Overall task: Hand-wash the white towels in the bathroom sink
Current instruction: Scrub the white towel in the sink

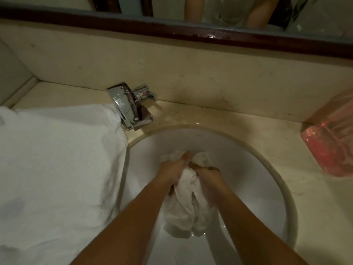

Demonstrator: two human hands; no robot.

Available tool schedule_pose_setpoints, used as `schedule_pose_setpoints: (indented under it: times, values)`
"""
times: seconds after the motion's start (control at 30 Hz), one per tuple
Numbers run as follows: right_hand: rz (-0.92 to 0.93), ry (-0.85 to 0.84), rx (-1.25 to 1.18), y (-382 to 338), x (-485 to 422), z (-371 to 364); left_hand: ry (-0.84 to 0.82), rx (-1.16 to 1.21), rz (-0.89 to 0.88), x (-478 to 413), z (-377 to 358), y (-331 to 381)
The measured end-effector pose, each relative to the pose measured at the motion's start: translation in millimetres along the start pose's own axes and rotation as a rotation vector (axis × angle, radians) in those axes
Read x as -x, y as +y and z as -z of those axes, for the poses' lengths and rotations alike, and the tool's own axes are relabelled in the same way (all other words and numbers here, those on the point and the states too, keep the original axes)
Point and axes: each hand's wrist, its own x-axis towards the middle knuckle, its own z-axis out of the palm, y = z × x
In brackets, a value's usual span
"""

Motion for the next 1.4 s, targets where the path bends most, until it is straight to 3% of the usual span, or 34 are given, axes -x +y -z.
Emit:
schedule_pose_setpoints:
  times: [0.1, 0.23, 0.3, 0.43, 0.5, 0.63, 0.77, 0.87, 0.97, 1.1, 1.17, 1.23, 1.3, 1.4]
  values:
    - [0.078, -0.111, -0.123, 1.7, 7.7, 15.6, 0.001, 0.125, -0.025, -5.5, -10.7, 0.5]
    - [0.151, -0.231, -0.409, -10.0, 17.2, 39.8, -0.199, 0.243, -0.109, -4.4, -5.7, 0.3]
    - [0.208, -0.255, -0.435, -22.3, 28.6, 39.8, -0.261, 0.279, -0.157, -0.6, -6.8, 11.1]
    - [0.306, -0.314, -0.386, -42.3, 49.4, 39.6, -0.202, 0.290, -0.210, 10.4, -8.6, 35.9]
    - [0.373, -0.284, -0.333, -48.5, 55.1, 48.6, -0.164, 0.360, -0.223, 13.8, 3.3, 40.3]
    - [0.458, -0.001, -0.317, -49.1, 49.3, 73.7, -0.177, 0.554, -0.202, 20.2, 24.0, 41.3]
    - [0.490, 0.214, -0.365, -58.9, 51.9, 51.1, -0.143, 0.358, -0.320, 35.2, -3.7, 44.9]
    - [0.503, 0.057, -0.455, -65.1, 70.7, 12.7, 0.016, 0.113, -0.536, 36.7, -33.1, 46.9]
    - [0.525, 0.041, -0.289, -50.0, 85.0, -1.1, 0.207, 0.001, -0.616, 31.5, -34.0, 53.0]
    - [0.459, 0.144, -0.352, -75.7, 67.6, 17.7, 0.113, -0.109, -0.700, 47.7, -44.5, 40.8]
    - [0.556, 0.113, -0.238, -70.5, 75.3, 12.5, 0.200, -0.131, -0.703, 43.9, -41.4, 45.6]
    - [0.600, 0.076, -0.129, -53.9, 90.5, 5.2, 0.267, -0.066, -0.654, 35.5, -30.9, 53.5]
    - [0.568, 0.117, -0.133, -52.8, 88.1, 6.9, 0.208, 0.020, -0.635, 36.3, -32.1, 43.9]
    - [0.395, 0.109, -0.371, -71.3, 69.4, 14.9, 0.097, 0.019, -0.617, 51.7, -43.4, 27.8]
